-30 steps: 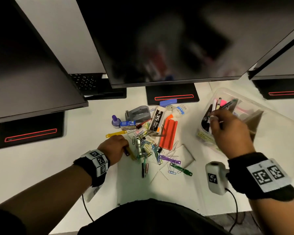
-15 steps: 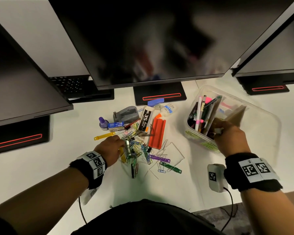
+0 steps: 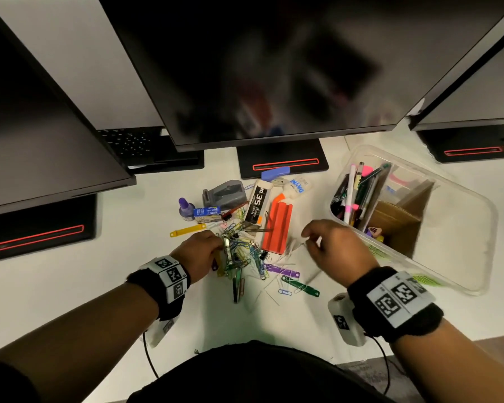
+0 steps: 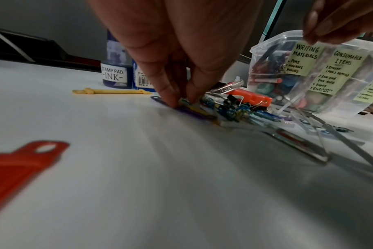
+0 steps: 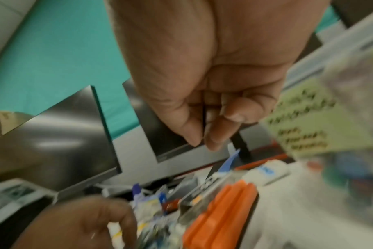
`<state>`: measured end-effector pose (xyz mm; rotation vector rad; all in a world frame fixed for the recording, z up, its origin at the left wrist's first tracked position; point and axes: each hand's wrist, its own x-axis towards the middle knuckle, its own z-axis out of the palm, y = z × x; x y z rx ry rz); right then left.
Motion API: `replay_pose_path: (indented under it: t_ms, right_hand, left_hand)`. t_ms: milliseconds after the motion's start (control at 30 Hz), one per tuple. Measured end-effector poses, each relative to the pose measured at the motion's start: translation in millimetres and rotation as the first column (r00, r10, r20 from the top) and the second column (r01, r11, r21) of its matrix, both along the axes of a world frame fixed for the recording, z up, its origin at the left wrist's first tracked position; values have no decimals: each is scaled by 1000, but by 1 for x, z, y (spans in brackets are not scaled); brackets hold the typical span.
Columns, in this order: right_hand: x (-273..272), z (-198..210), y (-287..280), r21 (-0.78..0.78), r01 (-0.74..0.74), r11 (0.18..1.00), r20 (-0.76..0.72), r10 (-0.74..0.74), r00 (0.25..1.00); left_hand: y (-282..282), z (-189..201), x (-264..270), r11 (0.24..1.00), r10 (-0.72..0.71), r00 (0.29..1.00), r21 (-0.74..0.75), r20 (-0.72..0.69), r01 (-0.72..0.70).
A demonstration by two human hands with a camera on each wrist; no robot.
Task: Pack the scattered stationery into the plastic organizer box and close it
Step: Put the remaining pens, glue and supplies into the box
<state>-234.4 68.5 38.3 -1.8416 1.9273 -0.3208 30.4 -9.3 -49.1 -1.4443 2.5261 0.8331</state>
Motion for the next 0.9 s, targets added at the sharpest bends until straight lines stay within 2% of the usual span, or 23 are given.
replay_pose_path:
  t_ms: [100, 267, 467, 567, 767, 900]
  right_hand:
    - [18, -27, -12, 202, -72, 977, -37, 81, 996]
    - [40, -59, -37, 317, 18, 948, -109, 18, 994]
    - [50, -68, -41, 316, 101, 943, -151, -55, 987]
    - [47, -67, -39, 326, 91, 941, -147, -45, 988]
    - [41, -63, -32, 326, 56, 944, -104, -23, 994]
    - [38, -59, -24, 298, 75, 951, -64, -59, 996]
  left_hand:
    - [1, 3, 3, 1000, -7, 1000, -6, 7, 7]
    - [-2, 13, -3, 998, -33, 997, -49, 74, 37]
    - [-18, 32, -41, 991, -67, 998, -110, 20, 69]
    - [-31, 38, -63, 989, -64, 994, -127, 85, 74]
    - [-81, 35, -79, 971, 166, 956, -212, 242, -115]
    - [-100, 17, -81, 975, 168, 944, -191, 284, -116]
